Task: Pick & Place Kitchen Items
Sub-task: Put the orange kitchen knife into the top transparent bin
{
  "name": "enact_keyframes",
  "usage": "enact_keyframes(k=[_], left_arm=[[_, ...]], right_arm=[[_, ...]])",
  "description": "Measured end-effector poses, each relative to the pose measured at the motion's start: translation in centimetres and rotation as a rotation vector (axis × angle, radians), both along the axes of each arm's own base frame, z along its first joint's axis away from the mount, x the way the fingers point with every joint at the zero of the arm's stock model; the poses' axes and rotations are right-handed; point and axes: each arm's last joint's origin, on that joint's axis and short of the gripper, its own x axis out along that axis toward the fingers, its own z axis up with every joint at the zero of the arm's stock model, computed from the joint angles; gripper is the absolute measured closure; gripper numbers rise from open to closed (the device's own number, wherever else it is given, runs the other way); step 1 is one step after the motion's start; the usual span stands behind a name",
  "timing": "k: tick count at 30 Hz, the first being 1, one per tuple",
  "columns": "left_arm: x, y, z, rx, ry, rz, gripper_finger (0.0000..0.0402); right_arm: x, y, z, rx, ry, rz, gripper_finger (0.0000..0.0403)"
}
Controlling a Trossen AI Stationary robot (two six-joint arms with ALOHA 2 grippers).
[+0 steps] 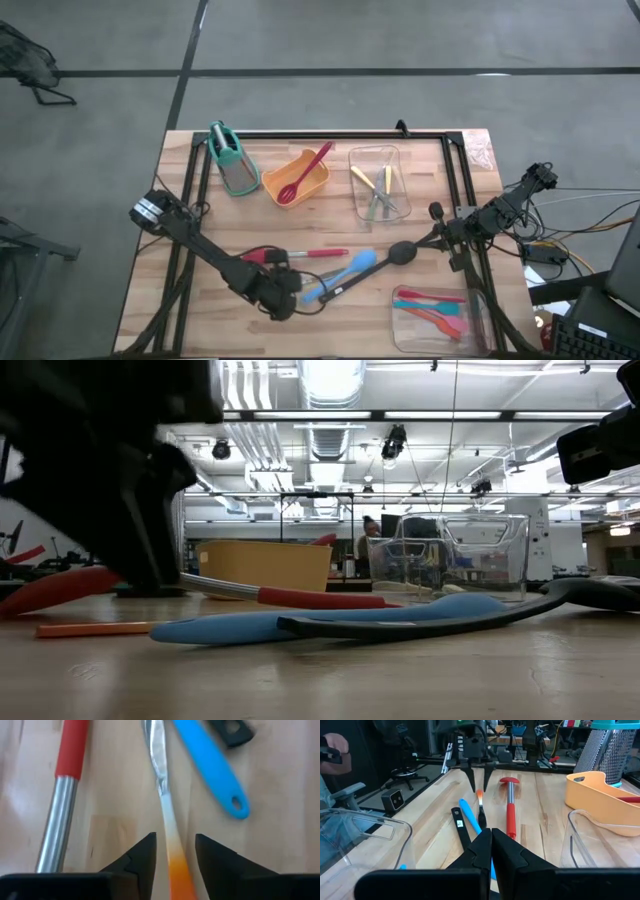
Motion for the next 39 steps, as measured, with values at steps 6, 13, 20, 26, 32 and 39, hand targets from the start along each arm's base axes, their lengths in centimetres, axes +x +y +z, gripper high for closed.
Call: enact_keyframes(k=[6, 13, 20, 26, 32, 39], left_arm=[[-0.5, 0.4, -1.2, -0.019, 0.009, 0.049, 0.0216], [-0.6, 0.3, -1.4, -0.066, 0.037, 0.033, 0.0208], [-0.5, 0.6, -2.7, -0.103, 0.034, 0.045, 0.0219], [-0.6, 0.9, -3.2, -0.114, 0.038, 0.056, 0.0246], [-0.6, 0.9, -3.2, -0.103, 0.038, 0.033, 0.0314], [-0.5, 0.9, -3.2, -0.073, 0.032, -0.028, 0.0383]], right_arm=[[0.0, 0.0, 0.0, 0.0, 0.0, 0.0, 0.0394], [0.0, 0.0, 0.0, 0.0, 0.0, 0.0, 0.0394], [0.0, 0.0, 0.0, 0.0, 0.0, 0.0, 0.0394], [0.0, 0.0, 0.0, 0.0, 0.0, 0.0, 0.0394], [0.0, 0.0, 0.0, 0.0, 0.0, 0.0, 0.0394], [0.0, 0.0, 0.0, 0.0, 0.0, 0.0, 0.0394]])
